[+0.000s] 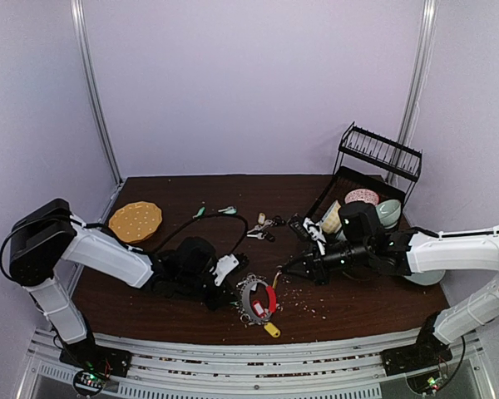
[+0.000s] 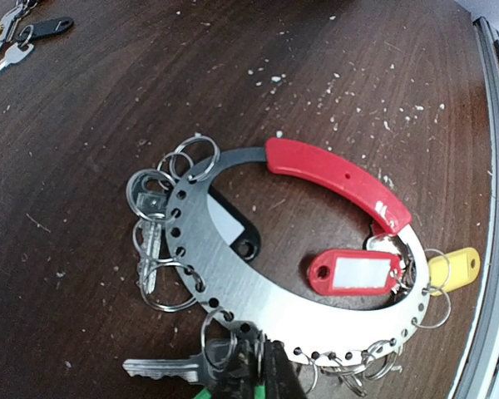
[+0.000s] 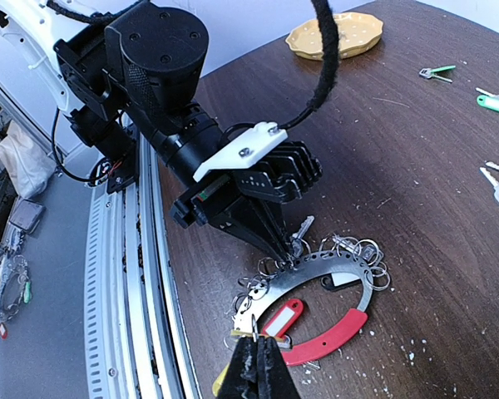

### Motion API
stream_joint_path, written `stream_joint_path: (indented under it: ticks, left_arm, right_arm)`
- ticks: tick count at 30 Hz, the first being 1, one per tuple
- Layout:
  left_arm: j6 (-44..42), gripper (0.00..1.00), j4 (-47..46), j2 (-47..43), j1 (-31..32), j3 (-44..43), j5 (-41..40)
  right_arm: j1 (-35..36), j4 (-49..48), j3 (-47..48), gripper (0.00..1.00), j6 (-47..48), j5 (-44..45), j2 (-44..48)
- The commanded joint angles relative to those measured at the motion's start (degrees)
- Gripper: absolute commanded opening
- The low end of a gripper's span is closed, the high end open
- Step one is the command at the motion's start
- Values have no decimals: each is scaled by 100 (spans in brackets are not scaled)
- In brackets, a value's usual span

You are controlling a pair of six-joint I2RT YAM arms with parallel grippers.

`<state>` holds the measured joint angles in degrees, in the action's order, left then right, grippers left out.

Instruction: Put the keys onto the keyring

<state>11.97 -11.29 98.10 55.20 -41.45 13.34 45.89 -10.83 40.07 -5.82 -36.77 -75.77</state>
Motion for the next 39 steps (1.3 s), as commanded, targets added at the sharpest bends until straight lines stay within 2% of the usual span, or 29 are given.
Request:
stream_joint_path:
  ticks: [1,8,13,17,24,28,30,39]
  left_arm:
    - [-28,0,36,56,26,-123,-54]
    - [-120,0,83,-147,34,-70,5]
    - [-449,0,-74,-510,35,58,-233]
    - [-570,0,-365,-793,35,206,221]
    - [-1050,0,-608,-1171,35,266,543]
    - [-1243,0,-1468,-1526,35,333,990]
    - [-1308,0,-1776,-1537,35,289,1187]
    - [-1933,0,-2043,-1558,58,-131,1719]
  right_arm:
    - [-26,-72,-71,0,7,-78,95]
    - [-31,-76,-63,0,11,-92,72]
    - [-33,-81,-74,0,7,-93,94]
    - [-36,-74,-90,0,-16,-90,144]
    - [-29,-204,-59,0,-77,-191,126]
    - [-36,-222,43,0,-129,-394,172]
    - [-34,-300,45,0,-173,-475,264]
    - [-5,-204,77,0,-179,-738,744]
